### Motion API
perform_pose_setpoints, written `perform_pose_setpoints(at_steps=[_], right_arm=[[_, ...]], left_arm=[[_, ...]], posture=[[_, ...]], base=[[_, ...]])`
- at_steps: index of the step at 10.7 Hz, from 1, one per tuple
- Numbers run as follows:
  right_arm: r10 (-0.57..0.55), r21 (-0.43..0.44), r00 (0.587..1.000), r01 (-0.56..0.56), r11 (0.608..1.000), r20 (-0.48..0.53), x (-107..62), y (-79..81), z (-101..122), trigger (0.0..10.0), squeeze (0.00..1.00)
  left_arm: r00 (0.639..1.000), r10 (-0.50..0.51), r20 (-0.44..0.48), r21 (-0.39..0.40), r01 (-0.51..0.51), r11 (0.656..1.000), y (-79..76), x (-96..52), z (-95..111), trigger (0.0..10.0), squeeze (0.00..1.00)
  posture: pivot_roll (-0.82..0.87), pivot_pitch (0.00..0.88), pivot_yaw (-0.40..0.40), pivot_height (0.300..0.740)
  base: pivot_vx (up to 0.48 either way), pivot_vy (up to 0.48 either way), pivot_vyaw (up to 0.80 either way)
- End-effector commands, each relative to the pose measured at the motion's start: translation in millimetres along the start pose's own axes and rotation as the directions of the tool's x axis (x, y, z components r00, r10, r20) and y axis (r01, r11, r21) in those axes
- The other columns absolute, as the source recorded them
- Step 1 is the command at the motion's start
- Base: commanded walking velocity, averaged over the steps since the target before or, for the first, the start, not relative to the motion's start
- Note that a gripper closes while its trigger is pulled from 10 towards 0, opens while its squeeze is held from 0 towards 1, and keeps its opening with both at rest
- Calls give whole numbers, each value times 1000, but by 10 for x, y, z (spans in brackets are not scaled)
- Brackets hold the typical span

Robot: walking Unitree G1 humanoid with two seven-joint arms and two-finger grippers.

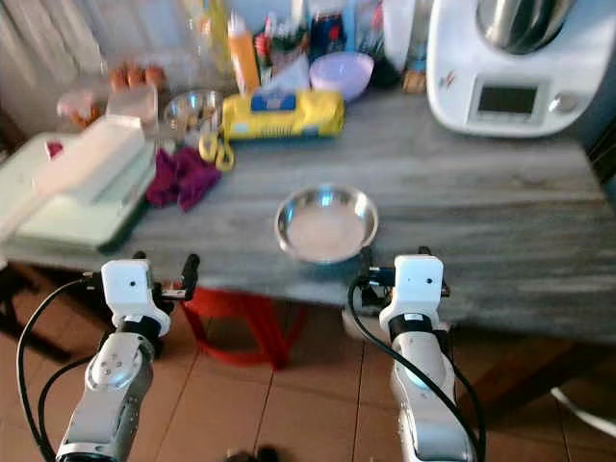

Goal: Setting the table

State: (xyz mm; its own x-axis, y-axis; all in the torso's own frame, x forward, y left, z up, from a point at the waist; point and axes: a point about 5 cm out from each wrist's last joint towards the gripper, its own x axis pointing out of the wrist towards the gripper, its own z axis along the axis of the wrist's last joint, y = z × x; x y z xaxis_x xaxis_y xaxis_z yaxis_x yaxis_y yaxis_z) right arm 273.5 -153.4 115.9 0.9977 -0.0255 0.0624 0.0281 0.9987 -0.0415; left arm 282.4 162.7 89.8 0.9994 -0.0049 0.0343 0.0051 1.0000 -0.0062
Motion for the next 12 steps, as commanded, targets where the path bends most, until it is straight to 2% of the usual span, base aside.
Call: perform_pose_setpoints(at_steps=[1, 12], right_arm=[[-2, 12, 1000, 2, 1000, -12, -5, 19, -28, 10000, 0], [-9, 8, 1000, 9, 1000, -13, 31, 20, -36, 10000, 0]], left_arm=[[1000, 19, -23, 15, -18, 1000, 52, -9, -34, 10000, 0], [999, 13, -33, 17, -13, 1000, 43, -1, -44, 10000, 0]], posture=[[-119, 121, 127, 740], [-113, 118, 122, 740]], base=[[-300, 0, 0], [-301, 0, 0]])
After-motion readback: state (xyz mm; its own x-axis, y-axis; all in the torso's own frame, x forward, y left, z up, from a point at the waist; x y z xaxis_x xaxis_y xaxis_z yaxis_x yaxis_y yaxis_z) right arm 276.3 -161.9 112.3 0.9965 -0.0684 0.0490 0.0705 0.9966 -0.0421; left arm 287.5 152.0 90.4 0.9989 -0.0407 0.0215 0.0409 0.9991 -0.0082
